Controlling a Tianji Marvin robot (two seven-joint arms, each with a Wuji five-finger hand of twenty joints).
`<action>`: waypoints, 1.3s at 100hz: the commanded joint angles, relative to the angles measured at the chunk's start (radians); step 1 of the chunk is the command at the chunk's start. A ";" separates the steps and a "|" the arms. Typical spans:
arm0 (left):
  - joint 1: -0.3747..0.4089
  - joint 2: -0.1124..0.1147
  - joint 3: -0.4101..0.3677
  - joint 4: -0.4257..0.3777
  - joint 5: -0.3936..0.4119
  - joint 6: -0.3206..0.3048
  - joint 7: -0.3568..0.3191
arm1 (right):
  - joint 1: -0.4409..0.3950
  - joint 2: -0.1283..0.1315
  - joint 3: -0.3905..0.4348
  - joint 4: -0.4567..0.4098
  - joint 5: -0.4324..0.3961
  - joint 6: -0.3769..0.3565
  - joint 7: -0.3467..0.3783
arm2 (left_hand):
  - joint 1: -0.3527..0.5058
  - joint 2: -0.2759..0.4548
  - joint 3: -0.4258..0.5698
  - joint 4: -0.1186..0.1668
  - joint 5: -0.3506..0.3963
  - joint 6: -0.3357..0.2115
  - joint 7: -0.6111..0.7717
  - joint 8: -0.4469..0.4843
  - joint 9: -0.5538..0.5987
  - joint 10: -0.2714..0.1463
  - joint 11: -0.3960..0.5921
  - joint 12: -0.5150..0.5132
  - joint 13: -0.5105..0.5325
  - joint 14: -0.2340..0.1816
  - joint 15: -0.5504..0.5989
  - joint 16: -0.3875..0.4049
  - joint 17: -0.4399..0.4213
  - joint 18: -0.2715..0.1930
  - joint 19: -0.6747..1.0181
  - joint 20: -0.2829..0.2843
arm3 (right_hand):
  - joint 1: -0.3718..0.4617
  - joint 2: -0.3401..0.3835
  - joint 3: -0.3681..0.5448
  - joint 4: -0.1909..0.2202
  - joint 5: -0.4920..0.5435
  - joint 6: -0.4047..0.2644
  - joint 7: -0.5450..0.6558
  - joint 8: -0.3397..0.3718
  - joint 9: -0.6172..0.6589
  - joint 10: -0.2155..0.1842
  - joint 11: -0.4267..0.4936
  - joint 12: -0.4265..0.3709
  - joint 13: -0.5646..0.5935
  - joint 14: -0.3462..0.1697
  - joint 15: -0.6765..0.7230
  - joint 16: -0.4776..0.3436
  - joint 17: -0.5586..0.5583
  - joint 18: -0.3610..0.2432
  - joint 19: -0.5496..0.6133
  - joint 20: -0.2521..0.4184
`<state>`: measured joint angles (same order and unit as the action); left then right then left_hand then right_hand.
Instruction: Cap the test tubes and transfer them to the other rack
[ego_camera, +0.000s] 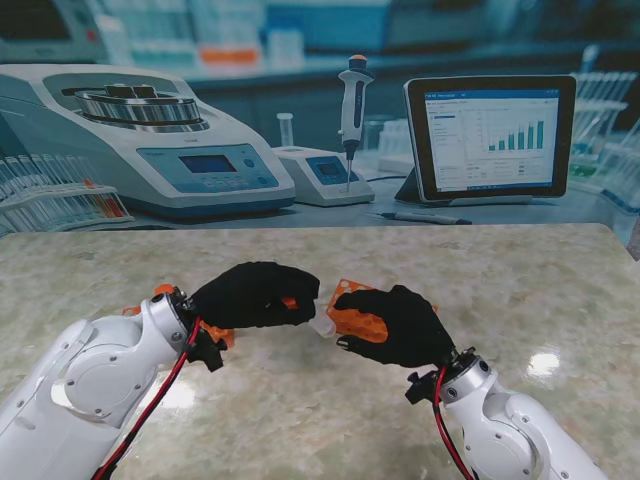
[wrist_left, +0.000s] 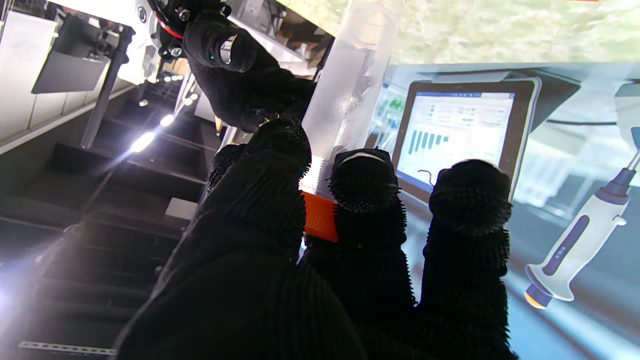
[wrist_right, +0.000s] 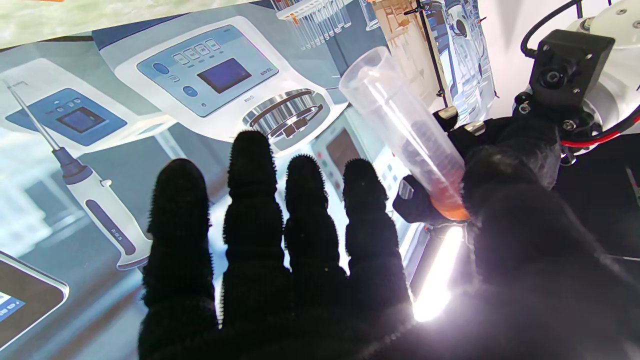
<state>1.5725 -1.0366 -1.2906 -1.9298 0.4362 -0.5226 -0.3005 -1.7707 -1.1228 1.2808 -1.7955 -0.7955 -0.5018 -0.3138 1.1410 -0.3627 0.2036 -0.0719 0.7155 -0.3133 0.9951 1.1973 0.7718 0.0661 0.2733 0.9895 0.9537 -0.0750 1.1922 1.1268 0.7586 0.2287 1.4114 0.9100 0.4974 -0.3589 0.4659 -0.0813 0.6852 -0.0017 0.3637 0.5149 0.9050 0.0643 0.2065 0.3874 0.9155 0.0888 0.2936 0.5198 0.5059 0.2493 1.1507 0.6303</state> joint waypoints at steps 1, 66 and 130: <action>0.008 0.006 -0.007 -0.005 0.006 0.006 -0.010 | -0.005 -0.001 0.002 0.000 -0.001 -0.003 0.003 | 0.150 0.221 0.362 0.052 0.112 0.063 0.218 0.078 0.201 -0.081 0.445 0.066 0.005 -0.056 0.021 -0.001 0.015 0.014 -0.008 0.045 | -0.023 0.034 -0.015 0.027 -0.007 -0.003 -0.013 -0.014 -0.020 0.013 -0.008 -0.011 -0.013 -0.003 0.004 -0.003 -0.013 0.010 -0.017 -0.003; 0.030 0.015 -0.064 0.009 0.031 0.016 -0.049 | 0.000 0.002 0.009 -0.005 0.005 -0.010 0.026 | 0.150 0.223 0.364 0.051 0.117 0.062 0.229 0.091 0.198 -0.081 0.454 0.068 -0.001 -0.057 0.027 -0.001 0.011 0.017 -0.014 0.047 | -0.017 0.033 -0.013 0.027 -0.002 -0.011 -0.006 -0.015 -0.014 0.007 -0.008 -0.012 -0.016 0.000 0.001 -0.006 -0.012 0.007 -0.021 -0.007; 0.070 0.017 -0.135 0.021 0.063 0.011 -0.052 | 0.095 0.039 -0.019 -0.053 0.082 -0.010 0.288 | 0.150 0.223 0.362 0.051 0.117 0.062 0.229 0.091 0.195 -0.082 0.458 0.068 -0.003 -0.056 0.032 -0.001 0.003 0.017 -0.013 0.055 | -0.036 0.058 -0.038 0.023 -0.018 -0.070 0.002 -0.013 -0.023 -0.023 -0.047 -0.062 -0.079 0.003 -0.067 -0.078 -0.075 0.031 -0.109 -0.076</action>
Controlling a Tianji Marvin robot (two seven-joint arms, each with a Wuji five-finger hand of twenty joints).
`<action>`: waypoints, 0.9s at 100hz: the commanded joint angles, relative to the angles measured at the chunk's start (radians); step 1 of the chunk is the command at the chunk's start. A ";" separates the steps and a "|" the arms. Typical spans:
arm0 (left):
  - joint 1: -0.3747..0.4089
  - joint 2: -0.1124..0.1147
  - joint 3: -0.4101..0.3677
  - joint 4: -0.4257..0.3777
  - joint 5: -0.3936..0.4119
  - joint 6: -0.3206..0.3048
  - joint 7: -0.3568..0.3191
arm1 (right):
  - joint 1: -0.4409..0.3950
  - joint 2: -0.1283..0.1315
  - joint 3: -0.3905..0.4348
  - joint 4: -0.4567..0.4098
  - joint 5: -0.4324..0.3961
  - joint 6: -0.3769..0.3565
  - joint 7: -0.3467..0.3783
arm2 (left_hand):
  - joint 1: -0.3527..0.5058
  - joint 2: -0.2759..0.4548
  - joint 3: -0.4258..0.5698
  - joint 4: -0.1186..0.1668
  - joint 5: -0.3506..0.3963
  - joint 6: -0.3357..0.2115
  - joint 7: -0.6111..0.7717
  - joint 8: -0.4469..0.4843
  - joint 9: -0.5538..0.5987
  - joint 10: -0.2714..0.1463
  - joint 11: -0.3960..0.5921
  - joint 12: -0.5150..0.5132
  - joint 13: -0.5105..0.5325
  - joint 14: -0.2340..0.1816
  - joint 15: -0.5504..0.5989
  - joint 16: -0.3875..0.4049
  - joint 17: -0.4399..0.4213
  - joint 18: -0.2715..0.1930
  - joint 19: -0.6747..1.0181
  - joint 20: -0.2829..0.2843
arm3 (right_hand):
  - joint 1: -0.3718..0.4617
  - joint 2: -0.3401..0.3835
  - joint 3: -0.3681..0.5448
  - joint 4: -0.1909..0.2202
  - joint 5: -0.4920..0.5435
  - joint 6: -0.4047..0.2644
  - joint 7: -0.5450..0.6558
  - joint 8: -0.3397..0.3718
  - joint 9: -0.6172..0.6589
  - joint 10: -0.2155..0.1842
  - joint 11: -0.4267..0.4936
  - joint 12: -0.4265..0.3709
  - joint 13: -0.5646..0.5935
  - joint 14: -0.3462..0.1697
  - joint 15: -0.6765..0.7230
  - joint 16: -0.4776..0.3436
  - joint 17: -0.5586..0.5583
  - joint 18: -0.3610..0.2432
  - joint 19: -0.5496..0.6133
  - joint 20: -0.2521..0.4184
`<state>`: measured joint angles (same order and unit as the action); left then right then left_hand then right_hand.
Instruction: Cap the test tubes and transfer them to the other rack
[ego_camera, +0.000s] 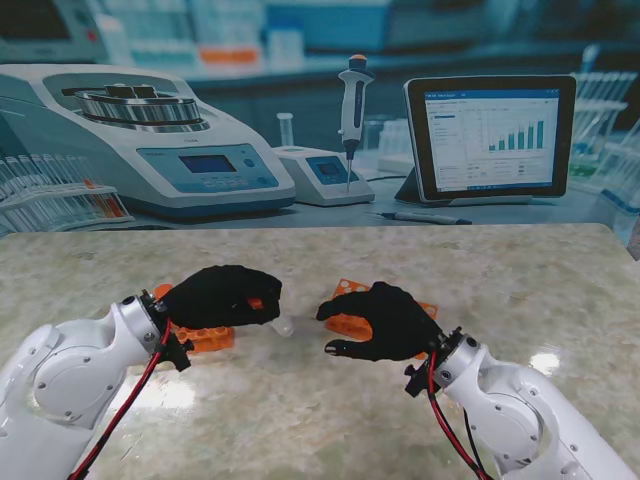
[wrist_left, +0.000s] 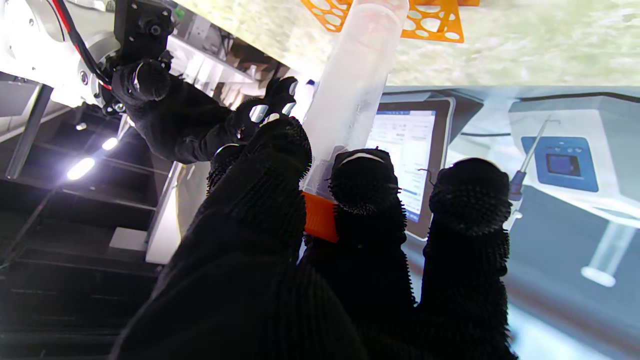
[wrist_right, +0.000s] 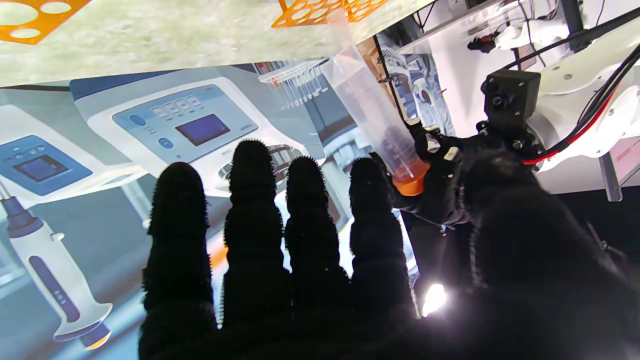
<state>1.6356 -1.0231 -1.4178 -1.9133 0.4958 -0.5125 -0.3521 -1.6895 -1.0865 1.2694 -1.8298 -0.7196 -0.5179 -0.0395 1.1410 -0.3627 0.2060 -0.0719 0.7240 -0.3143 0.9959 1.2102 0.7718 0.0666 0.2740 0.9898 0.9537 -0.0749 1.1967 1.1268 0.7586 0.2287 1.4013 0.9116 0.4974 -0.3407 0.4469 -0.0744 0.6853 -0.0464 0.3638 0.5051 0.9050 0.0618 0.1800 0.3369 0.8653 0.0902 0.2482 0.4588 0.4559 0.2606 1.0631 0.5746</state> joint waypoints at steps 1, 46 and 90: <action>0.008 0.003 -0.009 0.005 0.004 0.000 0.000 | 0.016 0.004 -0.009 -0.019 0.008 0.007 0.019 | 0.150 0.223 0.360 0.051 0.108 0.063 0.228 0.078 0.195 -0.083 0.458 0.067 -0.003 -0.056 0.027 -0.001 0.003 0.017 -0.003 0.053 | -0.036 0.040 -0.020 0.017 -0.018 -0.025 0.002 -0.003 -0.024 -0.019 -0.021 -0.012 -0.030 0.002 -0.023 -0.018 -0.025 0.020 -0.022 -0.021; 0.033 0.002 -0.055 0.013 0.020 -0.004 0.008 | 0.151 0.038 -0.066 -0.058 0.086 0.085 0.252 | 0.150 0.224 0.360 0.051 0.108 0.063 0.229 0.078 0.194 -0.081 0.460 0.068 -0.005 -0.053 0.030 0.000 -0.001 0.019 -0.003 0.056 | -0.052 0.066 -0.053 0.016 -0.023 -0.043 0.008 -0.001 -0.039 -0.021 -0.025 -0.024 -0.057 -0.001 -0.037 -0.049 -0.061 0.029 -0.046 -0.045; 0.044 0.000 -0.088 0.035 0.035 0.002 0.017 | 0.286 0.048 -0.137 -0.021 0.162 0.174 0.357 | 0.150 0.224 0.361 0.051 0.107 0.063 0.231 0.078 0.193 -0.081 0.462 0.069 -0.007 -0.050 0.033 0.002 -0.005 0.020 0.001 0.059 | -0.053 0.076 -0.068 0.016 -0.021 -0.053 0.011 0.001 -0.036 -0.025 -0.023 -0.025 -0.059 -0.005 -0.037 -0.060 -0.064 0.033 -0.044 -0.051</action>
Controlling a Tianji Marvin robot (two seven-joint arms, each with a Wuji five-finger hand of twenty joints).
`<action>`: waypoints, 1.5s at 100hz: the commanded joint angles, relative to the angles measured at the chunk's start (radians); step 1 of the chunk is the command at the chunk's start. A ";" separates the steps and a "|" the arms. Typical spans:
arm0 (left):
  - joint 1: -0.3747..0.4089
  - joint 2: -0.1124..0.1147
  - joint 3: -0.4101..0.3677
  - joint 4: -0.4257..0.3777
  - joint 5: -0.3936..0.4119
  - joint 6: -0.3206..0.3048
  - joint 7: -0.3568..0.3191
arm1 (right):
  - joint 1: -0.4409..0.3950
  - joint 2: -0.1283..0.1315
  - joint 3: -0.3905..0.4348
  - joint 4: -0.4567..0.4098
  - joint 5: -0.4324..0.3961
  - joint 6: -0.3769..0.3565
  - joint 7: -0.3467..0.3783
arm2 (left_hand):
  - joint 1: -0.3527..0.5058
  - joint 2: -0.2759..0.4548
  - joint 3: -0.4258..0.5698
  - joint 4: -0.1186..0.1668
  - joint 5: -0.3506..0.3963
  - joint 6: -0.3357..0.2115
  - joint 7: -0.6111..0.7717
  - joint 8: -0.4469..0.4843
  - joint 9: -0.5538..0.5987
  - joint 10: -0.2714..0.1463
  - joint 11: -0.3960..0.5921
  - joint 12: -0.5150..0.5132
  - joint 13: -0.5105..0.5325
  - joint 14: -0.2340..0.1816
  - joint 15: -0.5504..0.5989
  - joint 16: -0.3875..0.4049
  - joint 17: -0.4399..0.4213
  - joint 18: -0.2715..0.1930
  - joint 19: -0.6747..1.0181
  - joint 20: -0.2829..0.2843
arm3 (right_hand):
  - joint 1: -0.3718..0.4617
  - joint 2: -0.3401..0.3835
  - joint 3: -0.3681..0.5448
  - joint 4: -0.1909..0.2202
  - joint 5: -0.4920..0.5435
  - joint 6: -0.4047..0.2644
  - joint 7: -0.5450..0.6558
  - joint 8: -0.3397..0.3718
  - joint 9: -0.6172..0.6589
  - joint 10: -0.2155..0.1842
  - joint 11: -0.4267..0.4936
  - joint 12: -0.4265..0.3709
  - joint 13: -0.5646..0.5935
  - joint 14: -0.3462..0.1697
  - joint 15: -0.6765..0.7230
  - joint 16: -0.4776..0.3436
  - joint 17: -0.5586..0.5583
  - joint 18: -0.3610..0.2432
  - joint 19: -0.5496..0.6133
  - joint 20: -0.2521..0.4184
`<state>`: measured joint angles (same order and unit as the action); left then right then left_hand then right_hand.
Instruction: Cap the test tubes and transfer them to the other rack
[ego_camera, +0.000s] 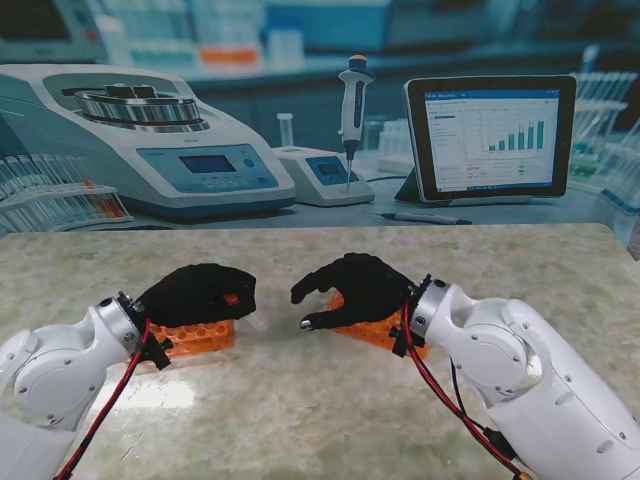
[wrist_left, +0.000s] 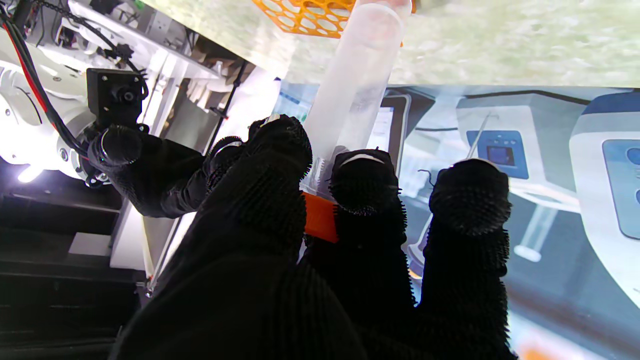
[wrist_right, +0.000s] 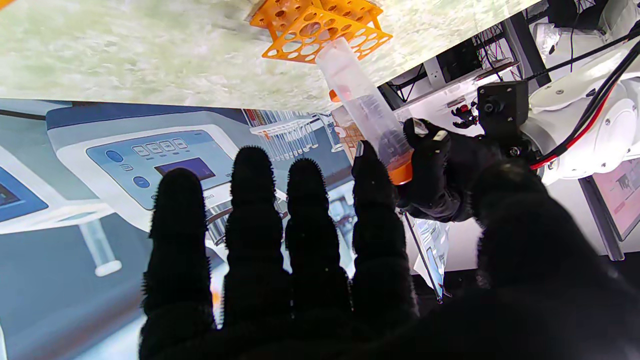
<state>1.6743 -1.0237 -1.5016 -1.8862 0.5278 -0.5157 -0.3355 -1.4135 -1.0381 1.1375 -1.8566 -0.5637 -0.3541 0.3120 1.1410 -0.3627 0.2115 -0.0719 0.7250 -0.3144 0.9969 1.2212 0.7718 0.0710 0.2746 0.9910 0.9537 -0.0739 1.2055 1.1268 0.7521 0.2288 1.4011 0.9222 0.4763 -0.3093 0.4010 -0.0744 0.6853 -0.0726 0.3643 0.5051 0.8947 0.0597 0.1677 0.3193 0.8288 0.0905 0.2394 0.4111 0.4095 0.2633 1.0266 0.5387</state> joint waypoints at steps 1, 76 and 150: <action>0.005 0.000 -0.005 0.009 0.003 0.005 0.000 | 0.012 -0.001 -0.007 0.007 0.007 0.011 0.007 | 0.150 0.225 0.355 0.051 0.106 0.063 0.230 0.067 0.192 -0.085 0.461 0.067 -0.007 -0.051 0.024 0.002 0.002 0.020 0.001 0.049 | -0.032 0.046 -0.022 0.016 -0.021 -0.027 0.011 0.001 -0.026 -0.024 -0.010 -0.008 -0.022 -0.005 -0.028 -0.012 -0.018 0.030 -0.007 -0.015; 0.004 -0.003 -0.029 0.056 0.033 0.019 0.019 | 0.151 0.014 -0.079 0.054 0.100 0.070 0.137 | 0.150 0.225 0.356 0.050 0.106 0.065 0.231 0.065 0.191 -0.081 0.464 0.069 -0.012 -0.047 0.029 0.005 -0.009 0.026 0.006 0.055 | -0.014 0.095 -0.061 0.018 -0.005 -0.050 0.027 0.008 -0.015 -0.035 -0.008 -0.009 -0.017 -0.009 -0.028 -0.021 -0.019 0.038 -0.004 -0.021; 0.020 -0.004 -0.061 0.065 0.057 0.023 0.023 | 0.198 0.021 -0.092 0.074 0.117 0.105 0.191 | 0.150 0.226 0.355 0.050 0.105 0.065 0.233 0.065 0.188 -0.081 0.465 0.071 -0.016 -0.043 0.032 0.007 -0.017 0.028 0.009 0.059 | -0.005 0.105 -0.083 0.021 0.001 -0.040 0.032 0.014 -0.008 -0.034 -0.001 -0.002 -0.010 -0.014 -0.025 -0.020 -0.023 0.041 -0.003 -0.022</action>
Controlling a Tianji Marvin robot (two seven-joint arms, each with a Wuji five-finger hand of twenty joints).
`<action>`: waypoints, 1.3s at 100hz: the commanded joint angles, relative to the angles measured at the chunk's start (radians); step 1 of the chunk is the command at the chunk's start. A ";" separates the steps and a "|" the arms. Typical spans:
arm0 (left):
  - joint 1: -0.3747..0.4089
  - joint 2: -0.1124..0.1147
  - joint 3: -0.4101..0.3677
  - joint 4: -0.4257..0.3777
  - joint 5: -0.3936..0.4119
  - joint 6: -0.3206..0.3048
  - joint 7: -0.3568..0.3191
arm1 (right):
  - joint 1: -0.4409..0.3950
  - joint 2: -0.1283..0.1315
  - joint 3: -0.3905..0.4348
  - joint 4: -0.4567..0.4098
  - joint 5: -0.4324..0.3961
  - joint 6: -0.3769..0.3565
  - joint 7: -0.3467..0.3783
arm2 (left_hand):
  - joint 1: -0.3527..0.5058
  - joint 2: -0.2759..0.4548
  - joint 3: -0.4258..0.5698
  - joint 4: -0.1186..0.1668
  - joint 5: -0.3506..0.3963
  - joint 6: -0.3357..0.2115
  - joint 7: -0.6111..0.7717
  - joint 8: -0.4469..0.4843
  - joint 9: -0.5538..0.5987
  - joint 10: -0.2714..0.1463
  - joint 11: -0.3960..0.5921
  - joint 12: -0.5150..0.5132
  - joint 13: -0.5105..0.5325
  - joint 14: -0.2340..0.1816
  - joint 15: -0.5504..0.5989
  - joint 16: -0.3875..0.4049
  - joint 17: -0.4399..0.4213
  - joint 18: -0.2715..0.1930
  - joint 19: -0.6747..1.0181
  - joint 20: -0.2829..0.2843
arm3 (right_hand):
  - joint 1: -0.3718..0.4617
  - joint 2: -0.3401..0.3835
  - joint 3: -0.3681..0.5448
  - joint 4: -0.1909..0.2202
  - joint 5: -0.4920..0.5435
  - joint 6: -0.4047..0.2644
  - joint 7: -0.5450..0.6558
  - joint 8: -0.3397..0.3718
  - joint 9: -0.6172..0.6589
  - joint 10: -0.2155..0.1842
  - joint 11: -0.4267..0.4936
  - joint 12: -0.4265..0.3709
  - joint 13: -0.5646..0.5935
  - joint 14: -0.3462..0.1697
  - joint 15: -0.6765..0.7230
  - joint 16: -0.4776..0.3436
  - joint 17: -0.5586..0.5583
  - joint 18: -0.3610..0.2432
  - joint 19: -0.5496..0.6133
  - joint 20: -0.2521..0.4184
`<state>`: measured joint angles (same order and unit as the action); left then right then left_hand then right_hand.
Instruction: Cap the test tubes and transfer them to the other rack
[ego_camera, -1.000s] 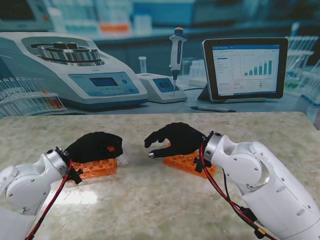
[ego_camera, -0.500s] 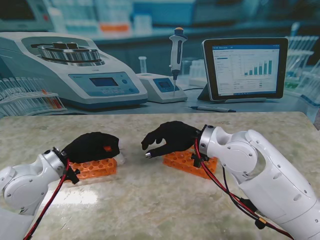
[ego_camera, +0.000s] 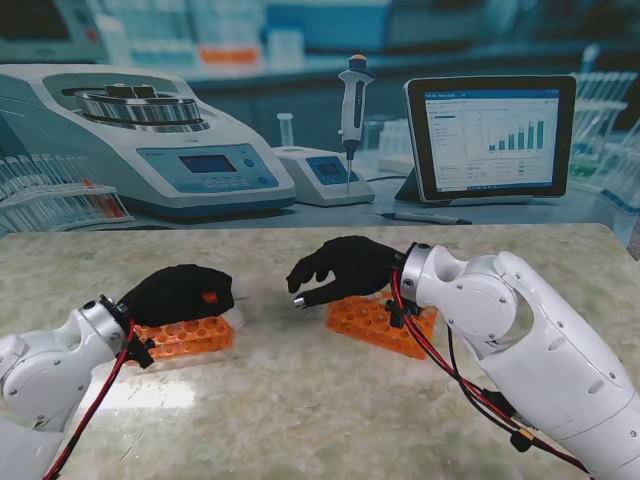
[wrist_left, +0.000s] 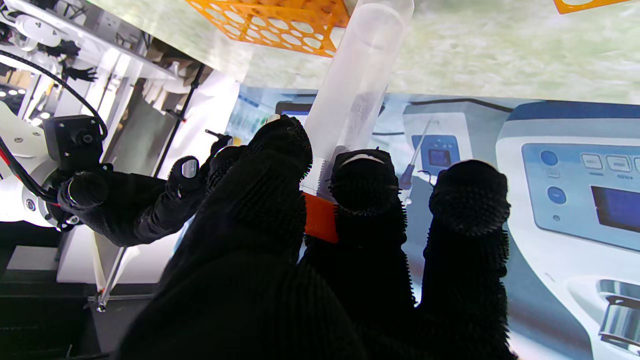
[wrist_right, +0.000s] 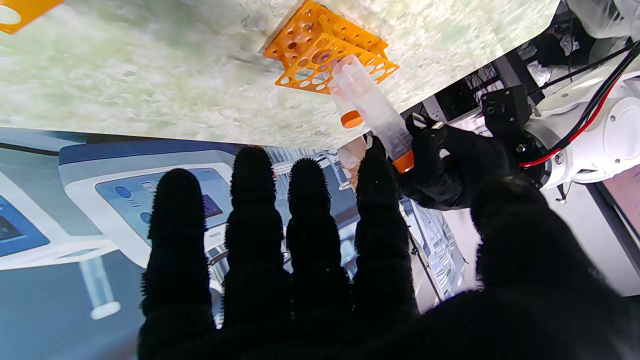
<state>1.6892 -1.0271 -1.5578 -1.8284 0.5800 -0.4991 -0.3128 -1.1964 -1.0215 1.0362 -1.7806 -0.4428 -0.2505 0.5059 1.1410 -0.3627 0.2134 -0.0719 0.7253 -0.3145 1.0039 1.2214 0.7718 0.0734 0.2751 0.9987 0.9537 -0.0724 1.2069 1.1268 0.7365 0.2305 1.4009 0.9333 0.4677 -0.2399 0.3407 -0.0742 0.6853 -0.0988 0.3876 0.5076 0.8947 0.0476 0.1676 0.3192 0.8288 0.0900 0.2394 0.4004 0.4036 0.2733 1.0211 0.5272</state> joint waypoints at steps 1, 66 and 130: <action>0.005 0.000 -0.005 0.007 0.005 0.007 0.000 | -0.021 0.004 0.012 -0.002 -0.004 0.001 -0.003 | 0.150 0.226 0.354 0.050 0.105 0.065 0.226 0.065 0.187 -0.083 0.464 0.063 -0.016 -0.045 0.030 0.007 -0.002 0.026 0.009 0.048 | 0.003 0.035 -0.023 0.021 0.002 -0.013 0.010 0.011 -0.009 -0.021 -0.001 -0.002 -0.009 -0.014 -0.025 -0.009 -0.017 0.031 0.003 -0.011; 0.022 -0.002 -0.047 0.033 0.060 0.004 0.023 | -0.108 0.008 0.111 -0.004 -0.023 -0.033 -0.018 | 0.150 0.226 0.355 0.049 0.104 0.068 0.227 0.064 0.185 -0.081 0.466 0.063 -0.020 -0.039 0.032 0.010 -0.010 0.031 0.012 0.052 | 0.010 0.039 -0.030 0.022 0.003 -0.009 0.007 0.014 -0.009 -0.016 0.000 0.003 -0.014 -0.010 -0.026 -0.009 -0.019 0.032 0.007 -0.009; 0.024 -0.007 -0.048 0.091 0.089 0.012 0.058 | -0.142 0.009 0.137 -0.009 -0.034 -0.058 -0.031 | 0.150 0.226 0.356 0.048 0.104 0.069 0.229 0.062 0.184 -0.078 0.468 0.064 -0.024 -0.033 0.037 0.013 -0.021 0.036 0.015 0.056 | 0.011 0.039 -0.033 0.023 0.005 -0.005 0.007 0.015 -0.005 -0.015 0.001 0.007 -0.018 -0.008 -0.027 -0.010 -0.019 0.031 0.008 -0.007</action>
<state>1.7097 -1.0323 -1.6067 -1.7447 0.6655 -0.4934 -0.2529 -1.3271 -1.0140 1.1725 -1.7836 -0.4739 -0.3086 0.4754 1.1411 -0.3627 0.2138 -0.0719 0.7253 -0.3147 1.0042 1.2214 0.7718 0.0742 0.2752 0.9999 0.9537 -0.0707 1.2173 1.1272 0.7226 0.2329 1.4005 0.9475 0.4692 -0.2396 0.3273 -0.0740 0.6855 -0.0988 0.3879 0.5177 0.8952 0.0476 0.1676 0.3192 0.8288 0.0899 0.2394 0.4002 0.4028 0.2733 1.0211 0.5258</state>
